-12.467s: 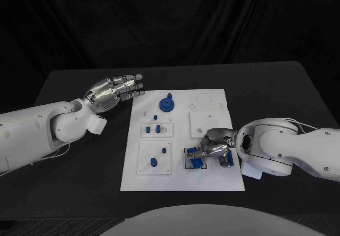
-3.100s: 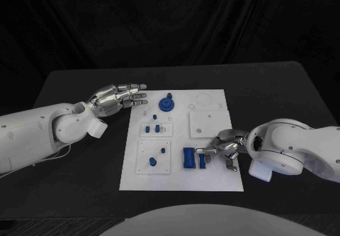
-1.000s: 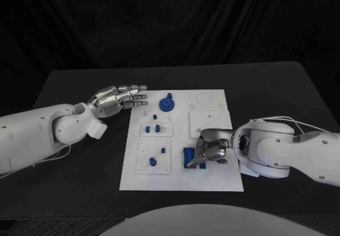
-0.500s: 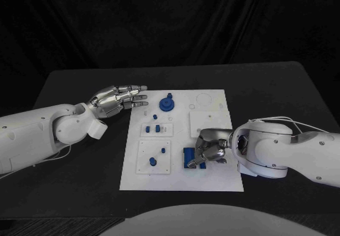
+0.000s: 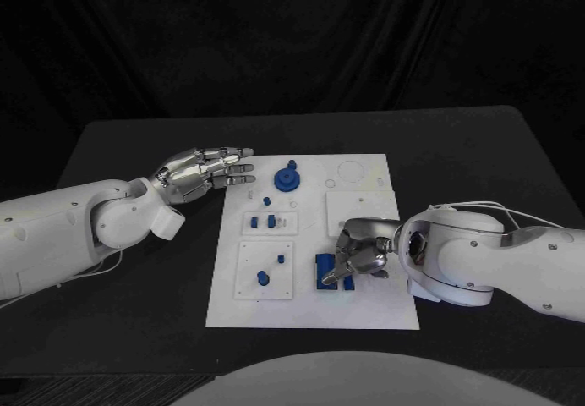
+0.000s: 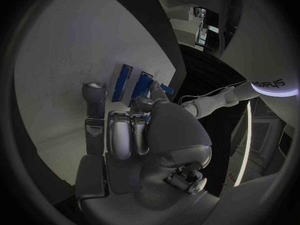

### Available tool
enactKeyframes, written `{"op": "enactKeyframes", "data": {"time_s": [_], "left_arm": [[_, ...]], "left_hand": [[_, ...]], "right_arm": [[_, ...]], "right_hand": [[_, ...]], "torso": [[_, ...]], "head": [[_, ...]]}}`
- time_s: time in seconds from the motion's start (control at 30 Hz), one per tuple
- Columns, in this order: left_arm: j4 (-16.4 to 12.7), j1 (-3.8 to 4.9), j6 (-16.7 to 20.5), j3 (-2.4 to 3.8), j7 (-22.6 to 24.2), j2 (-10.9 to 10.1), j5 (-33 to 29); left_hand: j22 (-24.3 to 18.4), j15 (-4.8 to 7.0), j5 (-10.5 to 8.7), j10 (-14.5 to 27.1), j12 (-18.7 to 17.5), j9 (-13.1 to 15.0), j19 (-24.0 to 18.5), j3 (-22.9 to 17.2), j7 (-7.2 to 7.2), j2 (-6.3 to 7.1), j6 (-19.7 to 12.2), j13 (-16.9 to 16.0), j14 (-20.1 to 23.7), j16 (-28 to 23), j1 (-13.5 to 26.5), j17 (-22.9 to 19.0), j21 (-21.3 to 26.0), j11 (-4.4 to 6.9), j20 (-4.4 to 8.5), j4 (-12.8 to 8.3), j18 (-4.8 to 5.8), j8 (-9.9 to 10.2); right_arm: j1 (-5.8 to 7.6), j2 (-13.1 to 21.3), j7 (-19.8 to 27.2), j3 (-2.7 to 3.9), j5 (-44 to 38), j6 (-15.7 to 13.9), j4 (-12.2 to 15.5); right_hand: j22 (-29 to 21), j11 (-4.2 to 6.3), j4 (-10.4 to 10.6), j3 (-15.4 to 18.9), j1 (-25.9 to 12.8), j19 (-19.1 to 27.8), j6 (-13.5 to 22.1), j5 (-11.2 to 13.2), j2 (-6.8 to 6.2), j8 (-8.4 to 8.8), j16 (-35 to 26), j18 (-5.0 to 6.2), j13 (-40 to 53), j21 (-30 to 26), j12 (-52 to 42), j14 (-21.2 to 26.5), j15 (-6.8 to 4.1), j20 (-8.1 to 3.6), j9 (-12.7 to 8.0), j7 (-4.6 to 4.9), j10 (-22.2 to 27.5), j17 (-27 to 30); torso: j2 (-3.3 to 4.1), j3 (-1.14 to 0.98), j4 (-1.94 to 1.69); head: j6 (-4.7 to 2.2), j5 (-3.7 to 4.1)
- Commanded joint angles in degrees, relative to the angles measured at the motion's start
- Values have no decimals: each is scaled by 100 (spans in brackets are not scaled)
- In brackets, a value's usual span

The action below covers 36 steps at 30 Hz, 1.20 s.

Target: Assemble the parts on the task board

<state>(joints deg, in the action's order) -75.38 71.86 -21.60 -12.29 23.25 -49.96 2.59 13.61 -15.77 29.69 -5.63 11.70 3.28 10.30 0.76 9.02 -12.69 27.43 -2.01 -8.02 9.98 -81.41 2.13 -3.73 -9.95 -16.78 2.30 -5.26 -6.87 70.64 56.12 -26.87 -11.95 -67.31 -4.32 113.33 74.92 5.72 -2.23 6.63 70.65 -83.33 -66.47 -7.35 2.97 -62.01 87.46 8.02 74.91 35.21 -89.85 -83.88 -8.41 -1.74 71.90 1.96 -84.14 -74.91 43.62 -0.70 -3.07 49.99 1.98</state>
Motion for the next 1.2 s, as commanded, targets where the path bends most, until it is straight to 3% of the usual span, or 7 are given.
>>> {"op": "enactKeyframes", "data": {"time_s": [0.03, 0.73, 0.87, 1.0, 1.07, 1.17, 1.2], "left_arm": [[-5, -12, -88, 5, 73, 7, -37], [4, -25, -101, 5, 68, 1, -37], [-3, -26, -89, 5, 70, -11, -37], [-32, -29, -54, 5, 91, -41, -37], [-52, -31, -14, 5, 131, -59, -37], [-73, -32, 52, 5, 224, -73, -37], [-79, -33, 76, 5, 266, -77, -37]], "left_hand": [[-8, -13, 31, -8, 27, -5, 34, -29, 198, -10, -21, -7, -27, 40, 52, 5, -24, -37, -3, -2, 57, -10], [-8, -20, 32, -11, 27, -6, 36, -45, 200, -16, -29, -7, -30, 47, 59, 6, -25, -41, -3, -3, 60, -8], [-8, -22, 31, -15, 34, -5, 37, -49, 201, -16, -24, -8, -37, 56, 62, 7, -26, -42, -3, -4, 60, -9], [-6, -34, 30, -32, 54, -5, 43, -65, 207, -12, -18, -11, -58, 83, 73, 12, -28, -54, -3, -8, 65, -12], [-9, -40, 31, -51, 73, -2, 44, -79, 214, -6, 0, -14, -68, 97, 81, 13, -30, -66, -4, -14, 71, -19], [-3, -47, 34, -104, 123, 4, 60, -112, 233, 14, 44, -22, -97, 139, 101, 18, -38, -99, -2, -29, 80, -37], [8, -47, 34, -120, 136, 6, 74, -122, 240, 23, 61, -24, -111, 158, 106, 21, -44, -103, -2, -36, 81, -44]], "right_arm": [[-14, -7, 6, 1, -137, -1, -1], [-14, 29, 65, 1, -97, 638, -11], [-14, 103, 223, 1, -5, 546, 18], [-10, 230, 478, 1, 135, 289, 80], [9, 328, 687, 2, 279, 112, 124], [95, 455, 970, 2, 607, -183, 157], [130, 492, 1069, 2, 744, -266, 156]], "right_hand": [[156, 28, -15, 26, 167, 7, -1326, 212, 5, -2230, -33, 28, 1509, -29, -15, -467, -30, -29, 1504, -444, -586, -710], [121, 11, 156, 31, 92, 51, -696, 453, -262, -1845, -26, 45, 1509, -187, -15, -469, -16, -16, 1309, -425, -586, -737], [114, 6, 359, -62, 47, 61, -601, 453, -429, -1759, -25, 47, 1509, -222, -15, -469, -12, -14, 1272, -419, -586, -742], [107, -2, 676, -147, -32, 62, -135, 455, -597, -1416, -33, 51, 1509, -262, -15, -465, -7, -10, 1104, -411, -586, -723], [99, -9, 808, -53, -136, 64, 469, 452, -616, -967, -42, 56, 1509, -298, -15, -461, -1, -6, 872, -399, -586, -702], [90, -22, 997, 69, -252, 68, 728, 457, -669, -685, -60, 59, 1509, -335, -15, -452, 7, 0, 713, -387, -586, -660], [75, -34, 1268, 197, -541, 79, 923, 449, -636, -466, -84, 66, 1509, -398, -15, -440, 16, 8, 586, -373, -586, -605]], "torso": [[1, -3, 1], [0, -1, 0], [0, -2, 1], [-1, -2, 1], [-2, -2, 0], [-3, -3, 3], [-3, -3, 2]], "head": [[1, 6], [1, -2], [1, -14], [1, 2], [1, 15], [1, 32], [1, 40]]}}
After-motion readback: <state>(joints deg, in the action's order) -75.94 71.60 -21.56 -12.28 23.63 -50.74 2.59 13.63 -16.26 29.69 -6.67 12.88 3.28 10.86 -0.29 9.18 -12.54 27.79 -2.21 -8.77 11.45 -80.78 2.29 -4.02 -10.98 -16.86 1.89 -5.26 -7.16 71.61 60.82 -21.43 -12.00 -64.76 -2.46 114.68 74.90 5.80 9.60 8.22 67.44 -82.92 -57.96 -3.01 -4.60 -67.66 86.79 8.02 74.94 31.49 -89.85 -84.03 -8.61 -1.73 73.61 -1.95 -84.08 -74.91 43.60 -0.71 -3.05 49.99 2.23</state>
